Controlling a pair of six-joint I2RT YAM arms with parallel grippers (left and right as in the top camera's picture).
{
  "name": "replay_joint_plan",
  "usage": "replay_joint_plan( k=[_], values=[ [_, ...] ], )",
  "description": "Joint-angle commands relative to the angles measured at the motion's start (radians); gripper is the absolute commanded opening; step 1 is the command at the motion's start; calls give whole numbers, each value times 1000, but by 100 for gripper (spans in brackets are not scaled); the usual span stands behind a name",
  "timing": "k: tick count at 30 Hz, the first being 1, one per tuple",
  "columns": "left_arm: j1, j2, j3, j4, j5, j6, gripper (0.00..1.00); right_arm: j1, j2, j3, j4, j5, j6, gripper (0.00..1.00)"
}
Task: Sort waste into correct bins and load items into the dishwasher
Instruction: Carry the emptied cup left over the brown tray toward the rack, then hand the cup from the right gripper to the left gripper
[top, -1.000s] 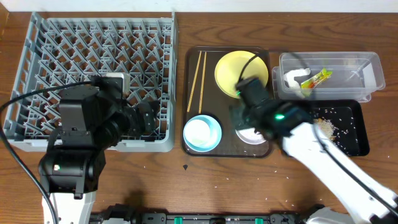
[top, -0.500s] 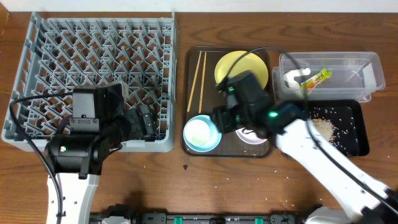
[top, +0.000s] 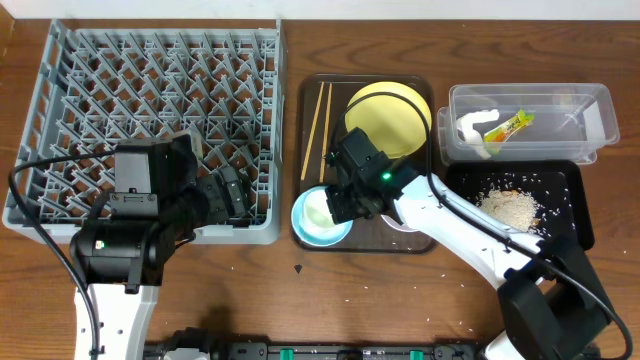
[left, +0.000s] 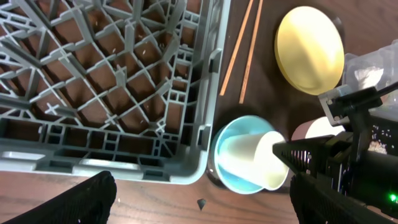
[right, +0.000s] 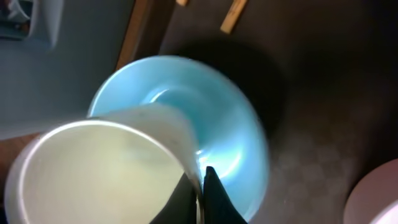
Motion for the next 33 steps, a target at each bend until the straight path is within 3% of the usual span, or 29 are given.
replay_joint_plan(
  k=[1,7,15,20,27,33],
  values=[
    [0,-6,21,27,38,-22,91,-32,-73,5,-6,0,-3,1],
    [23,-6,21,164,370,-22,91,-177,-264,6,-15,-92,-45,1],
    [59,56,21,351,916,-26,90,-374,-404,6,86,-748,-258,1],
    [59,99,21,361,1092,-26,90,-371,-401,6,245,-1075,-270,1],
    [58,103,21,384,1285,-25,90,-364,-399,6,359,-1069,-201,1],
    [42,100,21,381,1291,-25,88,-361,-398,6,450,-1046,-138,1]
  ],
)
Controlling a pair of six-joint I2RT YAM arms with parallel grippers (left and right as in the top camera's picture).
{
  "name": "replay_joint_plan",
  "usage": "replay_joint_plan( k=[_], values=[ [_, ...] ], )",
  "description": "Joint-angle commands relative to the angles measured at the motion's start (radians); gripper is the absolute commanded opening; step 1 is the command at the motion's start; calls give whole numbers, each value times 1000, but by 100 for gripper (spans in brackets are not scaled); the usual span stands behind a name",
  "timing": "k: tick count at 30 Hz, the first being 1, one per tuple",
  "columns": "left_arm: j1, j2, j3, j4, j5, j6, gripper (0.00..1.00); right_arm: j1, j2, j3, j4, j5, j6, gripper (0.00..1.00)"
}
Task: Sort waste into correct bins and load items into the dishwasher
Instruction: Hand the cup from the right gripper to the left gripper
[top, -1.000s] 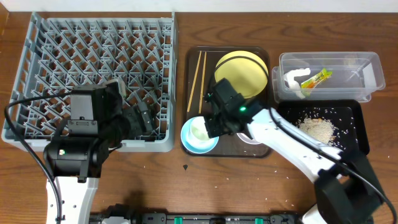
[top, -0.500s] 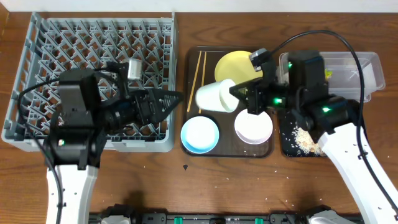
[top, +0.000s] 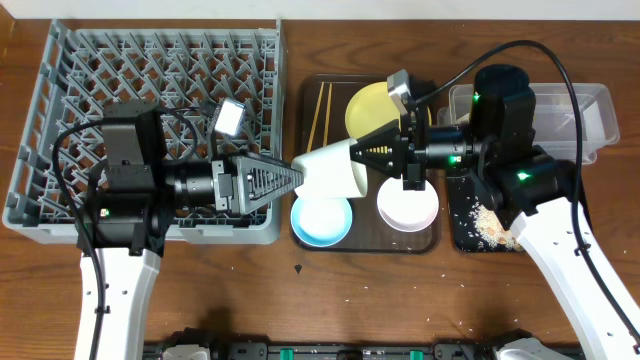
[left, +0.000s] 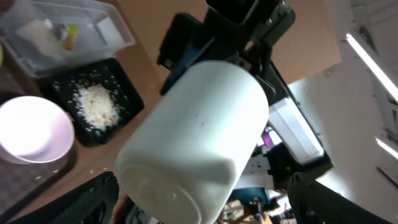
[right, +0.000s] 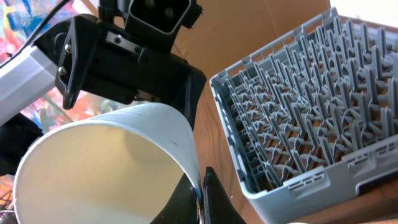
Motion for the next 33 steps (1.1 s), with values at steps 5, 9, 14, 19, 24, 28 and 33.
replay_joint_plan(
  k=[5,9,14,19,24,28,33],
  values=[
    [-44,-7,21,5,57,3,88,39,4,6,85,-23,61,1],
    [-48,-7,21,5,57,7,87,61,4,6,93,16,65,1],
    [-48,-7,21,5,57,6,74,75,4,6,93,67,84,1],
    [-48,-7,21,5,55,6,66,75,4,6,93,67,83,1],
    [-48,-7,21,5,-31,6,65,74,4,6,93,66,83,45],
    [-48,-7,21,5,-157,5,65,64,4,6,92,66,83,59],
    [-43,-8,21,5,-207,6,64,42,3,6,68,66,83,61]
  ],
)
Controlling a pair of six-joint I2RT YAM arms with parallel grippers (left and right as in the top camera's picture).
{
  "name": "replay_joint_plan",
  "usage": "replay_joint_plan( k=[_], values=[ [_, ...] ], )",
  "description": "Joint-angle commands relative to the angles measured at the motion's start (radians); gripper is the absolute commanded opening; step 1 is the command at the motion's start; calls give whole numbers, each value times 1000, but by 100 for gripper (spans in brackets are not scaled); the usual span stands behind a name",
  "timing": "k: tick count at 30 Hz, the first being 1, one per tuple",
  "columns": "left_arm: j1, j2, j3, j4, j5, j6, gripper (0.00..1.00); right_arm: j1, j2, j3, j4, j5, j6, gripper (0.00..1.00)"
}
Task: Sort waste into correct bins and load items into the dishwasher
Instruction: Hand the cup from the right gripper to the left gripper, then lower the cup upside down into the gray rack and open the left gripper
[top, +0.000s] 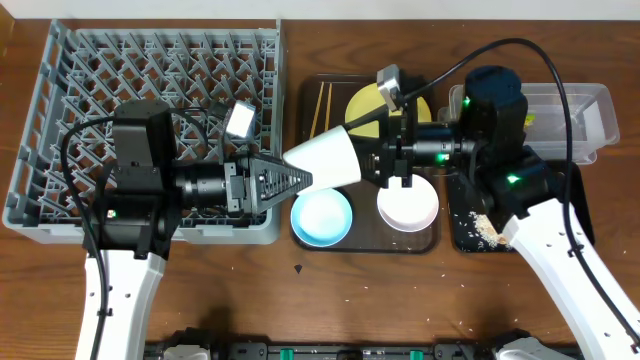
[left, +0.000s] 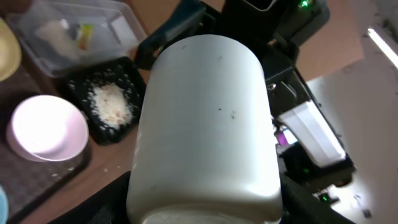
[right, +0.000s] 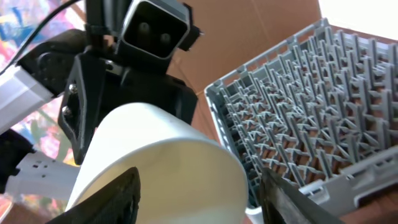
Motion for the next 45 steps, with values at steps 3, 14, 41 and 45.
replay_joint_plan(
  k=[3,14,41,45],
  values=[
    [34,-8,21,-5,-128,2,63,-31,0,6,-29,-20,-5,63],
    [292,-74,21,-297,-780,-24,63,-66,0,6,-305,174,-67,64],
    [532,199,21,-279,-1431,-133,63,-34,0,6,-562,548,-126,68],
    [532,248,21,-253,-1373,-133,63,-10,0,6,-558,549,-127,68]
  ],
)
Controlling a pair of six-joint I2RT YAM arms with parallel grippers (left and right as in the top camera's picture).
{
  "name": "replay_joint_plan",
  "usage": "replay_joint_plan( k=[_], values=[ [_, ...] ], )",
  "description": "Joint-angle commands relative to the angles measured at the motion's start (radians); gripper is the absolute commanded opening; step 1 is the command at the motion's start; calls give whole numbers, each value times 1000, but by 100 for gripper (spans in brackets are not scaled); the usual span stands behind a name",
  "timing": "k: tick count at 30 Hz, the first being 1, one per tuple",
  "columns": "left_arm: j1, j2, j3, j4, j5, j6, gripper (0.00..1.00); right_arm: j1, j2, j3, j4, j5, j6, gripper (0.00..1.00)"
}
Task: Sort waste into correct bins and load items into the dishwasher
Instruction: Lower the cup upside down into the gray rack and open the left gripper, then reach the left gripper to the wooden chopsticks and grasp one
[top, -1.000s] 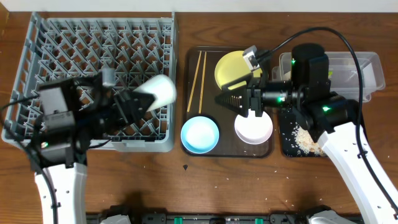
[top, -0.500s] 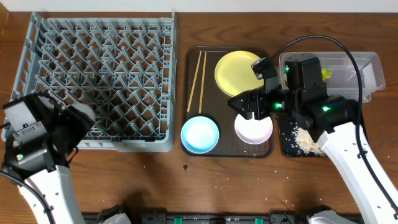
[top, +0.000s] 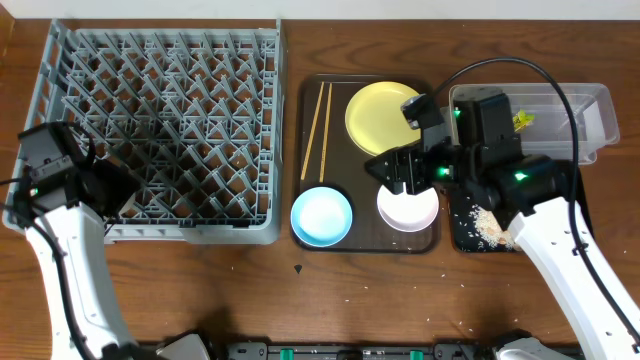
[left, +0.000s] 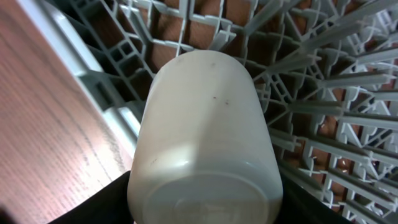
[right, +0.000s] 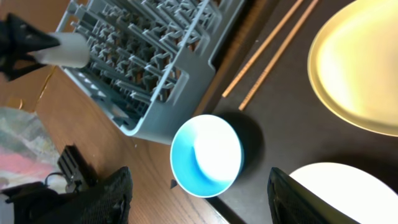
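Note:
The white cup (left: 204, 124) fills the left wrist view, its base towards the camera, and my left gripper (left: 204, 211) is shut on it. It hangs over the left front corner of the grey dish rack (top: 160, 60). The right wrist view shows the cup (right: 69, 50) lying sideways at the rack's (right: 155, 56) far corner. Above the brown tray (top: 425, 245) my right gripper (right: 205, 208) stands open and empty, over the blue bowl (right: 206, 155). Overhead, the left gripper (top: 105, 190) is at the rack's left front and the right gripper (top: 395, 172) is near the white bowl (top: 408, 207).
The tray also carries a yellow plate (top: 388, 117) and a pair of chopsticks (top: 318, 130). A clear bin (top: 530, 120) with wrappers sits at the back right. In front of it is a black tray (top: 575, 205) with spilled rice. A small crumb (top: 297, 268) lies on the table.
My left arm has moved from above the tray to the rack's left front corner, with the cup still in its gripper. My open right gripper has moved back over the tray.
First my right gripper was shut on the cup's rim in the blue bowl. Then it held the cup sideways above the tray, the left gripper open at its base. Then the left was shut on it and the right open. Now the left holds it over the rack.

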Motion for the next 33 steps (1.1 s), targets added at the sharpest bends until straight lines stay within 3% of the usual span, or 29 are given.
replay_joint_plan(
  k=[1,6,9,11,13,17,20,26,31,33],
  values=[
    [3,32,19,11,39,-5,63,23,0,6,2,3,-19,68],
    [3,48,19,1,60,-6,63,27,0,6,2,3,-19,68],
    [3,48,19,-8,60,-6,70,27,0,6,2,3,-19,68],
    [3,48,19,-8,60,-6,81,27,0,6,2,2,-19,68],
    [3,47,23,-7,60,-6,86,27,0,6,2,2,-18,68],
    [3,44,57,-33,100,-4,86,27,0,6,1,2,-19,68],
    [-16,37,107,-68,192,69,85,27,0,6,2,10,-18,68],
    [-213,26,154,-87,352,314,84,27,0,6,-1,197,70,68],
    [-475,47,154,-40,348,455,84,27,0,6,-30,377,224,69],
    [-577,60,154,14,324,457,84,27,0,6,-34,395,254,69]
  ],
)
